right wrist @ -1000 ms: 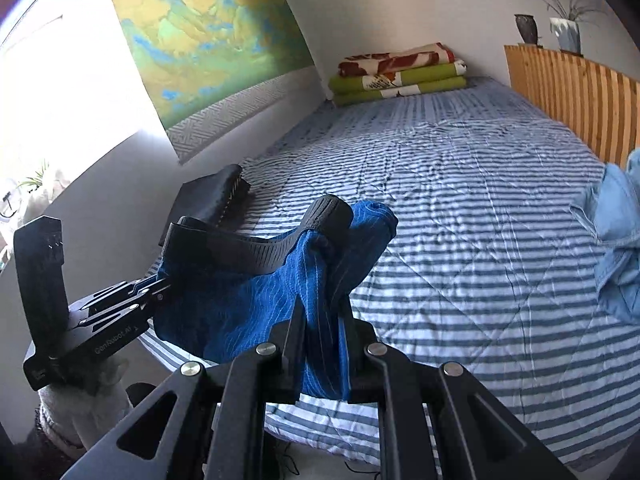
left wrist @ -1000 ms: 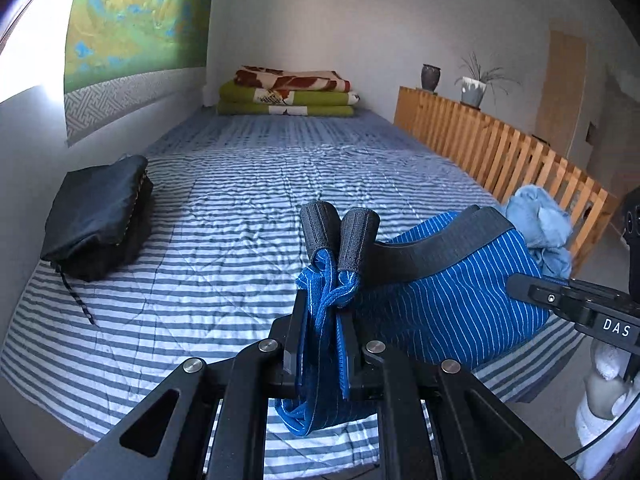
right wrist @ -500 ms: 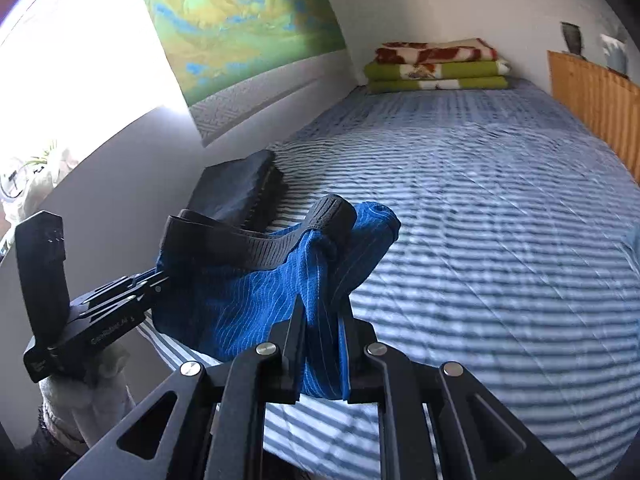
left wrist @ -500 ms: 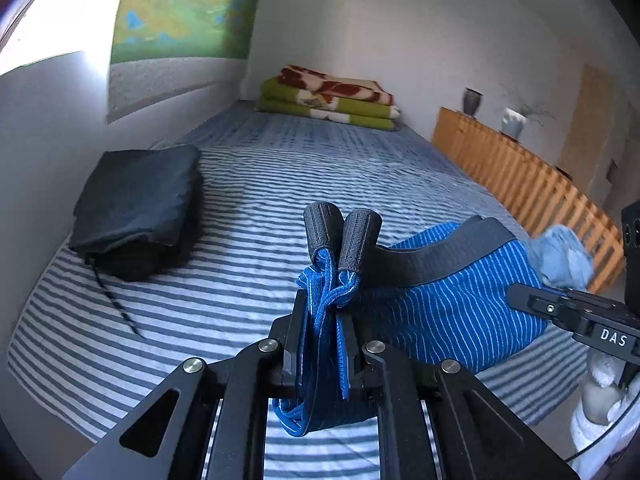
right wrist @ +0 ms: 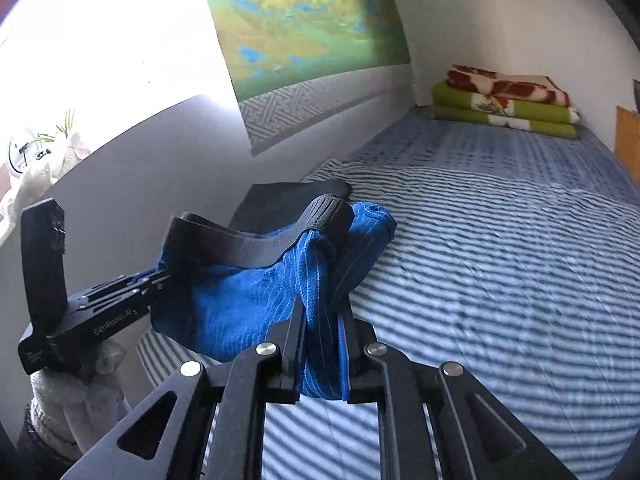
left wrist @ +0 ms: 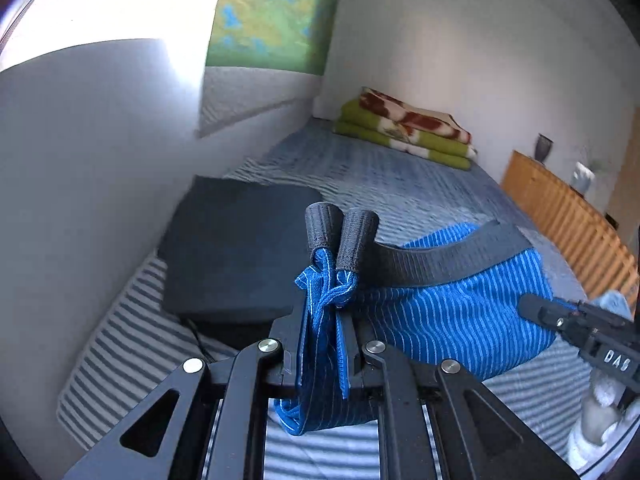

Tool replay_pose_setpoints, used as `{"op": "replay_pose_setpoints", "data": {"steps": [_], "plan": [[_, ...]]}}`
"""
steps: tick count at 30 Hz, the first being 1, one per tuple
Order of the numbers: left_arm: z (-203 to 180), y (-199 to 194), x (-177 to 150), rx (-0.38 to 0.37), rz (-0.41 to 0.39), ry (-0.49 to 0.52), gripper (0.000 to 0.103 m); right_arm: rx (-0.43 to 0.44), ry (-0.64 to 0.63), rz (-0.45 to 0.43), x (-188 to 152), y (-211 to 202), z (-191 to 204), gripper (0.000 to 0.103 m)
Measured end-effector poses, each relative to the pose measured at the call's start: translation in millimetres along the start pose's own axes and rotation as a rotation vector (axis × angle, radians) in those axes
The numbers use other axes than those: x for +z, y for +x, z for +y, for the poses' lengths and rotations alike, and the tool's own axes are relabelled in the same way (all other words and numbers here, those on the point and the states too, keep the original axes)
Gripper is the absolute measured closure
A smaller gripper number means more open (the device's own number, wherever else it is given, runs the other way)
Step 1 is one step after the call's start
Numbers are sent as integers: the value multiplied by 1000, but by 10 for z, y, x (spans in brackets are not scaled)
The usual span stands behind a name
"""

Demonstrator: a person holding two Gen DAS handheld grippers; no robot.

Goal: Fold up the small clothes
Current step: 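Carry the folded briefs with both grippers onto the black garment stack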

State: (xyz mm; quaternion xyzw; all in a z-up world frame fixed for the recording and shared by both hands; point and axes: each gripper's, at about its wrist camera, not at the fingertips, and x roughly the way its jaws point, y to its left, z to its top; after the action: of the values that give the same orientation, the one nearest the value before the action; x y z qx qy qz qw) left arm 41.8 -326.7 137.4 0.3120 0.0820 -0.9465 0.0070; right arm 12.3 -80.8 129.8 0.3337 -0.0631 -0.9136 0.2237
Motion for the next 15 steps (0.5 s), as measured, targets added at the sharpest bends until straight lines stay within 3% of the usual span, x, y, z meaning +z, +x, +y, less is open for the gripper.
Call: {"op": "replay_pose_setpoints", "data": {"steps": [9, 15], "plan": [[990, 636, 800, 79, -66, -41, 91, 3, -3, -44, 649, 984, 370, 92], [1438, 1163, 1051, 107, -61, -77, 91, -7, 5, -49, 844, 1605, 498, 92]]}}
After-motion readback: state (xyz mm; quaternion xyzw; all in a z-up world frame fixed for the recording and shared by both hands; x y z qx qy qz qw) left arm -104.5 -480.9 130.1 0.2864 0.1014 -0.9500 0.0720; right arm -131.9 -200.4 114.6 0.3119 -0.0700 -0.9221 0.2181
